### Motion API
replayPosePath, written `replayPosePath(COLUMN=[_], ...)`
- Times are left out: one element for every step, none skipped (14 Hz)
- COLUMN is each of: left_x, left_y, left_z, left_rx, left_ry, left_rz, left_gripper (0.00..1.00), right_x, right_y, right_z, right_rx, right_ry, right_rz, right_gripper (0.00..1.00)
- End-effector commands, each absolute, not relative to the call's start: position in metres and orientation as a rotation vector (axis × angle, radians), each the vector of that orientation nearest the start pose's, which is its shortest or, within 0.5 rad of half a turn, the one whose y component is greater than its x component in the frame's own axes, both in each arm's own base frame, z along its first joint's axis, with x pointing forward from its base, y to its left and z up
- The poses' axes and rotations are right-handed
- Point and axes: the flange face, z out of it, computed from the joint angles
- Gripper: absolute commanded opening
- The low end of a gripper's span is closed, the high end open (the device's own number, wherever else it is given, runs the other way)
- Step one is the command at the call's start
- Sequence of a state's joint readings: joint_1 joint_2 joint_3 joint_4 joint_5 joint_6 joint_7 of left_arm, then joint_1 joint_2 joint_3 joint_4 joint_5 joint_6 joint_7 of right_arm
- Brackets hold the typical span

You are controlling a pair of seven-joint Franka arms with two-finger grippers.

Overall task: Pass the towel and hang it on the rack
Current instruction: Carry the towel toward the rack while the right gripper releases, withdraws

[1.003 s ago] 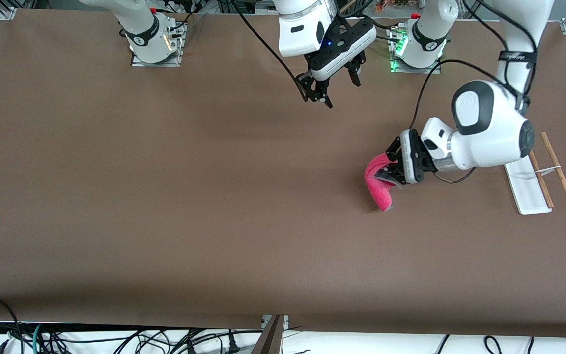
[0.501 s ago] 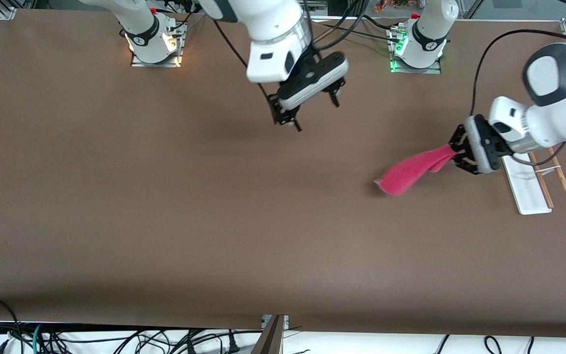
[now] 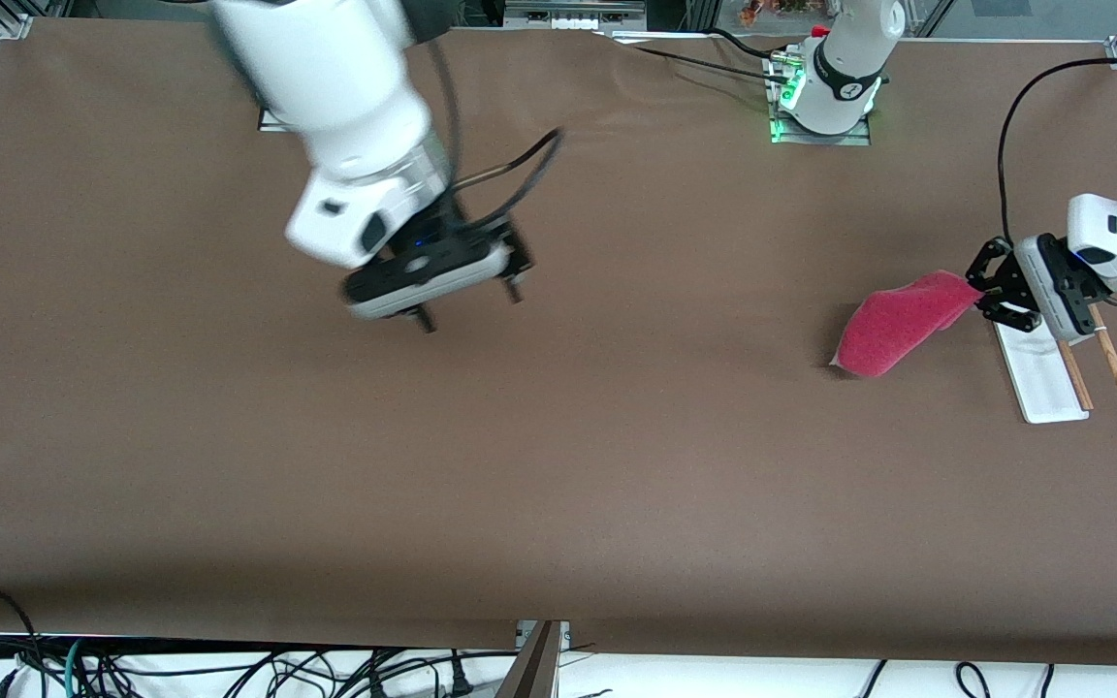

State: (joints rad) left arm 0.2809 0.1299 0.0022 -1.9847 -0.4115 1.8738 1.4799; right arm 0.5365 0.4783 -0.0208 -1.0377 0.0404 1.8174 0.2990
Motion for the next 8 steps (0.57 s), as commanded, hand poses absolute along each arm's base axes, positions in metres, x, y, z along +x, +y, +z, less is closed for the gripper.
replayPosePath(left_x=[0.558, 0.561, 0.562, 0.563, 0.563, 0.565, 0.563, 0.56], left_y=[0.175, 0.194, 0.21, 0.223, 0.24, 0.253, 0.267, 0.28], left_z=[0.375, 0.37, 0.366, 0.368, 0.371, 0.375, 0.382, 0.385], left_rx=[-3.041, -3.036, -3.035, -3.018, -2.996, -2.976, -2.976, -3.002], left_ry=[1.836, 1.857, 1.866, 1.884, 1.9, 1.916, 1.916, 1.908], left_rz=[-0.251, -0.248, -0.244, -0.254, -0.271, -0.249, -0.224, -0.218], left_gripper=[0.0, 0.0, 0.0, 0.0, 0.0, 0.0, 0.0, 0.0], right_x=[0.622, 0.619, 0.616, 0.614, 0.614, 0.61, 0.605, 0.598], right_y=[0.268, 0.234, 0.205, 0.178, 0.145, 0.119, 0.098, 0.08], right_z=[0.593, 0.589, 0.588, 0.588, 0.588, 0.593, 0.602, 0.607], right_rx=[-3.004, -3.022, -3.042, -3.057, -3.074, -3.086, -3.092, -3.098], right_ry=[-0.162, -0.115, -0.105, -0.111, -0.089, -0.089, -0.088, -0.061], right_rz=[-0.29, -0.259, -0.242, -0.234, -0.196, -0.158, -0.135, -0.094], right_gripper=[1.0, 1.0, 1.0, 1.0, 1.0, 1.0, 1.0, 1.0])
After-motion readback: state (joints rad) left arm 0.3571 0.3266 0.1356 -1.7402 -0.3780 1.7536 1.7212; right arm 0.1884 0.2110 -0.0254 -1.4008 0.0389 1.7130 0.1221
